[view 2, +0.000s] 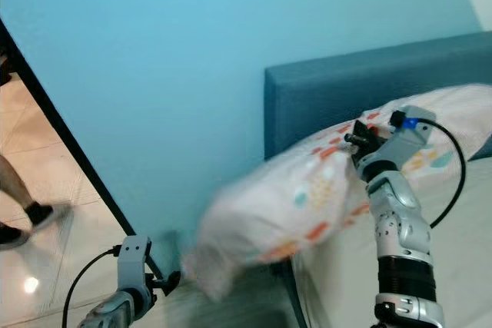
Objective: Clean up the room
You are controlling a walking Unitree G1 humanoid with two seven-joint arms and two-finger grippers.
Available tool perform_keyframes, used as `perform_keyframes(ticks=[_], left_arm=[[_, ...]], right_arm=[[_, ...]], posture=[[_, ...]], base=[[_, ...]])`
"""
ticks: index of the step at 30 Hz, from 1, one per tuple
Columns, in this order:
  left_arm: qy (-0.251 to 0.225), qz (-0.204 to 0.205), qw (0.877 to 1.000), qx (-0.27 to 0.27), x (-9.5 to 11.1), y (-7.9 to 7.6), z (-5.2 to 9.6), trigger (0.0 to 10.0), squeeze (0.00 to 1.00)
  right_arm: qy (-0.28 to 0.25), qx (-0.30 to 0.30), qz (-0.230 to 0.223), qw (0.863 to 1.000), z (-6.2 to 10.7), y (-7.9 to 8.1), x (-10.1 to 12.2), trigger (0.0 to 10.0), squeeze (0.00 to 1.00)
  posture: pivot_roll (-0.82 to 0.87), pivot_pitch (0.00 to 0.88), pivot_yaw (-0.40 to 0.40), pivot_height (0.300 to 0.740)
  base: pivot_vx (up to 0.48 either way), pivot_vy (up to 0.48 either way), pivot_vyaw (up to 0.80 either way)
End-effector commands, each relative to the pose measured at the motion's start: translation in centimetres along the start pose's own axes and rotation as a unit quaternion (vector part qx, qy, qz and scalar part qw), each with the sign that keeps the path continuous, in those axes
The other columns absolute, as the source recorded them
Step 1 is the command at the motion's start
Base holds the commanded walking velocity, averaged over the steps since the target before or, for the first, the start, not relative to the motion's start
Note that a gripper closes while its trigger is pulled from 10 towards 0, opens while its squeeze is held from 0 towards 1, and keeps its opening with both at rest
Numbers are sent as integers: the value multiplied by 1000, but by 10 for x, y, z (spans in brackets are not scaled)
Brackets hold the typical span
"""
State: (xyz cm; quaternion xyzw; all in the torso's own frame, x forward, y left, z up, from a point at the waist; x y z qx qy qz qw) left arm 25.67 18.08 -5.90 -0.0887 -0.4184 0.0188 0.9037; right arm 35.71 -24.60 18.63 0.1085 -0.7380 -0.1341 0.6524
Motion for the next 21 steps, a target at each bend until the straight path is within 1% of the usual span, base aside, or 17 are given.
perform_keyframes(ticks=[1,2,4,6,8,10,13,14,16,17,19,21], left_arm=[[8,-7,1000,0,-4,0,1,10000,0],[8,-7,1000,0,-4,0,1,10000,0],[11,-6,1000,-2,-5,0,1,10000,0],[17,-14,1000,-8,-7,-1,1,10000,0],[18,-17,1000,-10,-7,-1,1,10000,0],[19,-16,1000,-11,-8,-2,1,10000,0],[18,-17,1000,-8,-8,-1,2,10000,0],[17,-11,1000,-6,-8,-1,2,10000,0],[15,-14,1000,-3,-8,0,2,10000,0],[15,-14,1000,-3,-8,0,2,10000,0],[15,-18,1000,-3,-9,1,2,10000,0],[18,-26,999,-5,-11,1,3,10000,0]], right_arm=[[-42,-9,5,999,-1,-5,20,10000,0],[-42,-9,5,999,-1,-5,20,10000,0],[-47,-16,9,999,-2,-7,23,10000,0],[-49,-27,17,998,-3,-12,25,10000,0],[-49,-30,19,998,-3,-14,26,10000,0],[-49,-38,22,998,-5,-18,27,10000,0],[-49,-42,23,998,-6,-20,28,10000,0],[-48,-46,26,997,-7,-23,28,10000,0],[-41,-49,19,998,-11,-27,26,10000,0],[-41,-49,19,998,-11,-27,26,10000,0],[-32,-48,-3,998,-16,-31,21,10000,0],[-12,-47,-19,999,-21,-34,11,10000,0]], posture=[[-27,0,22,739],[-27,0,22,739],[-28,0,22,739],[-26,0,21,739],[-25,0,20,739],[-22,0,21,739],[-22,0,21,739],[-19,0,22,739],[-20,0,25,739],[-20,0,25,739],[-22,0,27,739],[-20,7,27,739]], base=[[0,0,-594],[0,0,-594],[0,0,0],[0,-465,0],[0,-465,0],[0,-465,0],[0,-465,0],[0,0,0],[0,0,0],[0,0,0],[0,0,0],[0,0,0]])
Point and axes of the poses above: a point about 5 cm out from each wrist's last joint towards the gripper, its own z axis pointing back from the gripper into the wrist, its own x axis along the axis of the wrist's last joint, y = z × x, the point moved 2 cm from there along -z, pointing out of the wrist towards the gripper
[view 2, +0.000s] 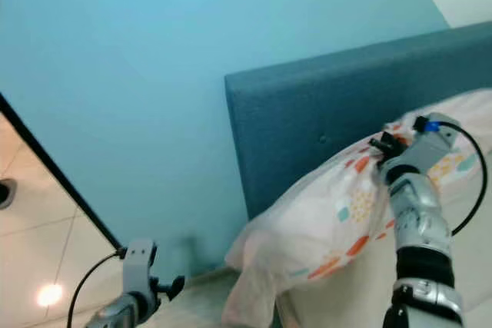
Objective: Clean up the room
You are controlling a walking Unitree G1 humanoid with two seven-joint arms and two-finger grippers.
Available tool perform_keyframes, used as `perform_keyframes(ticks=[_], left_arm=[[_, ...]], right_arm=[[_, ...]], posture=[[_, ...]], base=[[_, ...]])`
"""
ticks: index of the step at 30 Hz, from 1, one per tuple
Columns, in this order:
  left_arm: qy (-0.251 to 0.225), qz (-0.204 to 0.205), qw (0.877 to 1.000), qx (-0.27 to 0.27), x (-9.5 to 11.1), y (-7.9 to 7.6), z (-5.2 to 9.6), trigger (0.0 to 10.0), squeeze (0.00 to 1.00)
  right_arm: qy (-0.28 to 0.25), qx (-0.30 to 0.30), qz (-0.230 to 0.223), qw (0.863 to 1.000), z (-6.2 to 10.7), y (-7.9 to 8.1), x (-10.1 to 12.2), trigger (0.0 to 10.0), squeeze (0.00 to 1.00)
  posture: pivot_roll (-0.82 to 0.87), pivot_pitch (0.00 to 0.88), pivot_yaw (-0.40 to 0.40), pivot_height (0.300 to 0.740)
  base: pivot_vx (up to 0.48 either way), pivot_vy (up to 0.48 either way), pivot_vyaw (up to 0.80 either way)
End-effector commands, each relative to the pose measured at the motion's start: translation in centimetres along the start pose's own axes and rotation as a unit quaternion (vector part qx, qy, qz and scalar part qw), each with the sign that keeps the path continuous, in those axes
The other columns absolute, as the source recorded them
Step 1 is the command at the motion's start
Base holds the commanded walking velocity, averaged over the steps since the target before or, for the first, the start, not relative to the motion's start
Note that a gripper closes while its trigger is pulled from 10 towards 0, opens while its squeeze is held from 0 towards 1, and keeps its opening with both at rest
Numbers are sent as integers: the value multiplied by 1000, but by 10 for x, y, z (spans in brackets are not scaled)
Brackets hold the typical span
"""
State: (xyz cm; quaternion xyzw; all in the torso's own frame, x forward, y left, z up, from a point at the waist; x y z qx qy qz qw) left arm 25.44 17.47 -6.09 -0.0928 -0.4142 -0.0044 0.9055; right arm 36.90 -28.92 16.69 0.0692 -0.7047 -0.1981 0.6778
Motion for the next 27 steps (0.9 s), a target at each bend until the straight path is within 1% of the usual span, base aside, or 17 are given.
perform_keyframes(ticks=[1,5,7,8,10,11,12,14,15,16,17,18,21,23,24,26,27], left_arm=[[14,-14,1000,5,-12,7,5,10000,0],[15,-15,1000,3,-13,8,6,10000,0],[20,-20,1000,2,-21,11,10,10000,0],[20,-20,1000,2,-21,11,10,10000,0],[33,-31,999,0,-35,19,19,10000,0],[33,-31,999,0,-35,19,19,10000,0],[43,-39,998,-1,-45,24,25,10000,0],[43,-39,998,-1,-45,24,25,10000,0],[45,-42,998,0,-49,28,29,10000,0],[45,-45,998,0,-52,33,33,10000,0],[45,-45,998,0,-52,33,33,10000,0],[45,-47,998,0,-55,36,36,10000,0],[45,-59,997,-3,-59,45,44,10000,0],[45,-59,997,-3,-59,45,44,10000,0],[43,-64,997,-7,-61,49,49,10000,0],[42,-65,997,-8,-62,50,50,10000,0],[46,-79,996,-20,-66,51,54,10000,0]], right_arm=[[-26,30,-20,999,-9,13,9,10000,0],[-23,25,-34,999,-11,10,8,10000,0],[-31,15,-92,995,-13,2,9,10000,0],[-31,15,-92,995,-13,2,9,10000,0],[-43,2,-165,985,-18,-7,13,10000,0],[-43,2,-165,985,-18,-7,13,10000,0],[-51,2,-190,980,-20,-8,18,10000,0],[-51,2,-190,980,-20,-8,18,10000,0],[-65,8,-194,979,-23,-6,28,10000,0],[-92,18,-198,976,-27,-4,49,10000,0],[-92,18,-198,976,-27,-4,49,10000,0],[-111,25,-201,973,-29,-3,63,10000,0],[-210,49,-214,953,-26,-7,138,10000,0],[-210,49,-214,953,-26,-7,138,10000,0],[-253,56,-220,940,-18,-14,165,10000,0],[-261,57,-222,938,-17,-17,169,10000,0],[-269,38,-233,934,-11,-34,162,10000,0]], posture=[[-12,28,27,739],[-12,28,27,739],[11,76,28,739],[11,76,28,739],[33,119,28,739],[33,119,28,739],[53,143,26,739],[53,143,26,739],[67,167,25,739],[80,191,26,739],[80,191,26,739],[83,197,26,739],[109,249,42,739],[109,249,42,739],[117,264,49,739],[117,264,49,739],[139,301,68,739]], base=[[0,0,0],[0,0,0],[0,0,0],[0,0,0],[0,0,0],[0,0,0],[0,0,0],[0,0,0],[0,0,0],[0,0,0],[0,0,0],[0,0,0],[0,0,0],[0,0,0],[0,0,0],[0,0,0],[0,0,0]])
Point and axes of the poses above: a point about 5 cm out from each wrist's last joint towards the gripper, its own z axis pointing back from the gripper into the wrist, its own x axis along the axis of the wrist's last joint, y = z × x, the point moved 2 cm from there along -z, pointing out of the wrist towards the gripper
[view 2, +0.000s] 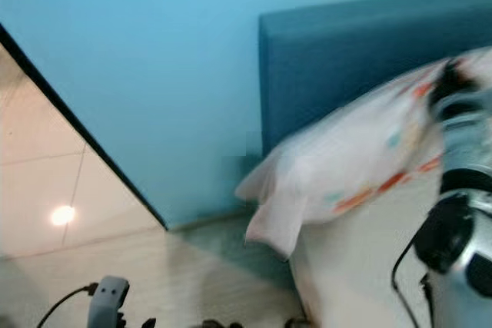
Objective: Clean up the room
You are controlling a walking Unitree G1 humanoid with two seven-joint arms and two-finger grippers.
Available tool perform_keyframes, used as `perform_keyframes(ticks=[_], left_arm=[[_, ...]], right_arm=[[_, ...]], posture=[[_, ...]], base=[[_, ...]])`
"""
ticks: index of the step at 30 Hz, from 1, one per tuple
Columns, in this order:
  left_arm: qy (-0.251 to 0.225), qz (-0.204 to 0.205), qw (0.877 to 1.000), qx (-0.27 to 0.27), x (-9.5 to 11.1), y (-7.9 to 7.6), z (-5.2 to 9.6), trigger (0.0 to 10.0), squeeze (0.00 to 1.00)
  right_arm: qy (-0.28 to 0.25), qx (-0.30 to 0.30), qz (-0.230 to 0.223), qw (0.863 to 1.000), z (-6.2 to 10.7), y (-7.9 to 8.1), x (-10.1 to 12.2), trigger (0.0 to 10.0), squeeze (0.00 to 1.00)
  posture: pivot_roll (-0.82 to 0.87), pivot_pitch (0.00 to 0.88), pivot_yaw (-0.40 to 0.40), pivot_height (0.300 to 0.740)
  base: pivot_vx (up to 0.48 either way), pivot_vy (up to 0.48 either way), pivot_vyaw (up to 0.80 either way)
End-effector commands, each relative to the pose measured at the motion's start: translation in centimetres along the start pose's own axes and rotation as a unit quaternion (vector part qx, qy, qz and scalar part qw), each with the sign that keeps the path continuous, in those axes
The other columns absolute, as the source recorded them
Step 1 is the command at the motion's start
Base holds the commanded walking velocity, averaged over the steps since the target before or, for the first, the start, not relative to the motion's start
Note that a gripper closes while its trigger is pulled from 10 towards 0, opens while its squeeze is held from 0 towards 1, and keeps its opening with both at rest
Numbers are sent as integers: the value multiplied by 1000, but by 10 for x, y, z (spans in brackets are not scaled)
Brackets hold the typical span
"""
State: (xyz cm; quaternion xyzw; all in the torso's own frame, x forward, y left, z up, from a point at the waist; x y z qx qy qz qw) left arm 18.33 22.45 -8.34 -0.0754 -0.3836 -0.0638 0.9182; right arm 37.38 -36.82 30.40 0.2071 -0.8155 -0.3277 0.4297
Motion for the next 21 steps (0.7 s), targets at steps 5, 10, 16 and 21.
perform_keyframes(ticks=[5,10,16,21], left_arm=[[16,-50,998,-33,-22,8,23,10000,0],[24,-67,996,-45,-34,11,38,10000,0],[29,-67,996,-44,-40,14,46,10000,0],[28,-67,996,-45,-38,13,45,10000,0]], right_arm=[[-33,-100,-6,994,54,-85,2,10000,0],[58,-234,23,970,131,-156,-45,10000,0],[107,-321,50,940,188,-191,-64,10000,0],[106,-333,58,935,195,-196,-60,10000,8]], posture=[[180,346,94,739],[210,383,114,739],[224,392,124,739],[216,387,127,739]], base=[[0,0,0],[0,0,0],[0,0,0],[0,0,0]])
Point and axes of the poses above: a point about 5 cm out from each wrist's last joint towards the gripper, its own z axis pointing back from the gripper into the wrist, its own x axis along the axis of the wrist's last joint, y = z × x, the point moved 2 cm from there along -z, pointing out of the wrist towards the gripper
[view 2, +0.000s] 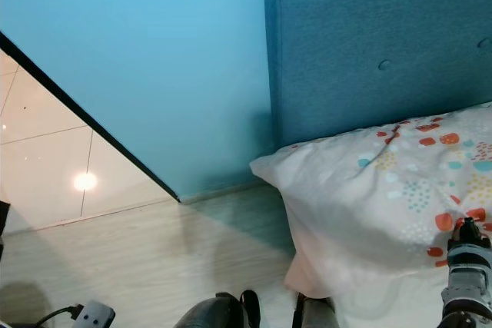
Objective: Clean up the room
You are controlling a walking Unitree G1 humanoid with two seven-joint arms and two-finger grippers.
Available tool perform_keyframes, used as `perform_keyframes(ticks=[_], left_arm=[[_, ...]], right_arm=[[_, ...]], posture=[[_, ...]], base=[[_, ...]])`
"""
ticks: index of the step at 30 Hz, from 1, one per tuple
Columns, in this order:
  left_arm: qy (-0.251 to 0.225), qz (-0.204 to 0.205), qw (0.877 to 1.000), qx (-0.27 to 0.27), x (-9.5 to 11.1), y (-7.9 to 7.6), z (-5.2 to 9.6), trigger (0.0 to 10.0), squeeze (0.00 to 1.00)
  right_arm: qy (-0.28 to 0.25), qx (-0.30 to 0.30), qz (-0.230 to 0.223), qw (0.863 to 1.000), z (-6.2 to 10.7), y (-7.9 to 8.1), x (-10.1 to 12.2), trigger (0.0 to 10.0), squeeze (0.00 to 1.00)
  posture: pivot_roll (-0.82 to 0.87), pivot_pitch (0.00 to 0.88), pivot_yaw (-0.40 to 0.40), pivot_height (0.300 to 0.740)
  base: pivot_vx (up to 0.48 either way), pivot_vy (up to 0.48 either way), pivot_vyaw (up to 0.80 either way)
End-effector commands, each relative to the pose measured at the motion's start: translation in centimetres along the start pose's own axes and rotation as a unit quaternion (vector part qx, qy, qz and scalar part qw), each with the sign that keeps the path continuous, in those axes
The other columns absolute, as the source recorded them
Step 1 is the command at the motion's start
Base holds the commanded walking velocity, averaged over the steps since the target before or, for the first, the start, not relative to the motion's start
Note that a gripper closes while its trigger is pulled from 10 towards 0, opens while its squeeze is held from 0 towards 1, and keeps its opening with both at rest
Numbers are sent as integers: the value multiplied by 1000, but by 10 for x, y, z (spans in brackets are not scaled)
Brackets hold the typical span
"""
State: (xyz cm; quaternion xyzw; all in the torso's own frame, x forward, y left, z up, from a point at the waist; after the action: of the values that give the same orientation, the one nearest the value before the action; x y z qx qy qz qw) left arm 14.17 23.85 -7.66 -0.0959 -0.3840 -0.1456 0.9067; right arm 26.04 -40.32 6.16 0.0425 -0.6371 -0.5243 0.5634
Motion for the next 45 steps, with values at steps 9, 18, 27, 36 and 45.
perform_keyframes(ticks=[9,18,27,36,45], left_arm=[[11,3,1000,-7,5,-5,-10,10000,0],[5,30,1000,-3,36,-10,-42,10000,0],[19,64,997,22,43,-8,-52,10000,0],[27,122,989,76,59,-8,-67,10000,0],[33,158,981,109,59,-2,-66,10000,0]], right_arm=[[-10,-61,98,993,1,-18,24,10000,1000],[60,-203,221,952,6,-41,24,10000,1000],[71,-152,258,951,9,-27,-10,10000,1000],[156,100,256,949,24,72,-117,10000,0],[169,135,273,938,30,92,-136,10000,0]], posture=[[180,347,114,739],[106,193,60,739],[48,99,45,739],[10,0,27,724],[15,0,17,709]], base=[[0,0,0],[0,0,0],[0,0,0],[0,0,0],[0,0,0]])
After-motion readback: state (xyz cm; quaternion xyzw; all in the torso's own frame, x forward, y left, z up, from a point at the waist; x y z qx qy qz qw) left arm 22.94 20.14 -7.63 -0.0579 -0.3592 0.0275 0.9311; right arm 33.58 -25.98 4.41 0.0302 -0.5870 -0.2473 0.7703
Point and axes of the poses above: a point about 5 cm out from each wrist's last joint towards the gripper, its own z axis pointing back from the gripper into the wrist, its own x axis along the axis of the wrist's last joint, y = z × x, the point moved 2 cm from there along -z, pointing out of the wrist towards the gripper
